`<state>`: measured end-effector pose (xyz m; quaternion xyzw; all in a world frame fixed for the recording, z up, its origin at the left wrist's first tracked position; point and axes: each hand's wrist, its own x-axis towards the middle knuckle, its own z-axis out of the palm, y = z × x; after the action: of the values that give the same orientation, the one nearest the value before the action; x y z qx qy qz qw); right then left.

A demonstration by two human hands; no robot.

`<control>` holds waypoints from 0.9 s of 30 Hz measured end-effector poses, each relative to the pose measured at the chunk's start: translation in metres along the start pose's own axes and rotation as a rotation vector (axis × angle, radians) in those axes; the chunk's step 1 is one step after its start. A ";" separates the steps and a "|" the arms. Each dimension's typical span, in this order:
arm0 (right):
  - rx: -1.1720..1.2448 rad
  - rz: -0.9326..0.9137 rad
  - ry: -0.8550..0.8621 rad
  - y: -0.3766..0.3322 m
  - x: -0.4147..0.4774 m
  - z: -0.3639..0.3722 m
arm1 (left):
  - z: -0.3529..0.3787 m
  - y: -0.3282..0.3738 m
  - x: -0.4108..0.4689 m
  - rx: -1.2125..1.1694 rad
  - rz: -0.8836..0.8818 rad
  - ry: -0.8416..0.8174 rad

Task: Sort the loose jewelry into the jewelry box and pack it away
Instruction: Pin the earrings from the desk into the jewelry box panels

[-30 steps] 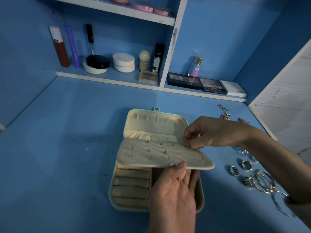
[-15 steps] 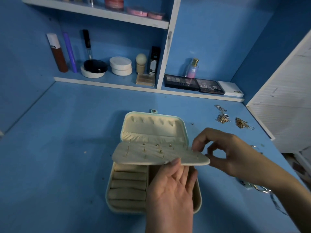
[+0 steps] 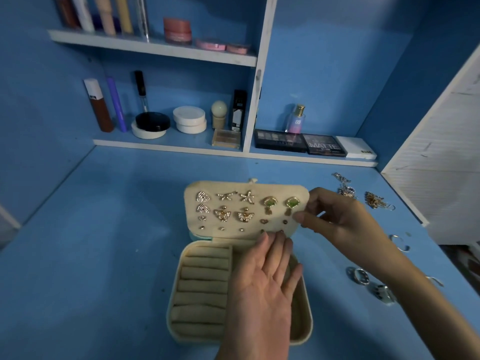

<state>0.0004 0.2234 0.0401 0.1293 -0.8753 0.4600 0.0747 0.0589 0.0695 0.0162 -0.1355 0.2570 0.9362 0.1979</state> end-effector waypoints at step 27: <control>0.241 0.290 0.240 0.034 0.002 0.057 | -0.048 0.084 0.034 0.963 0.475 0.218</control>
<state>-0.0125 0.1949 -0.0183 -0.0458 -0.8082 0.5794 0.0952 -0.0002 -0.0122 0.0000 -0.0641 0.6992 0.7120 -0.0072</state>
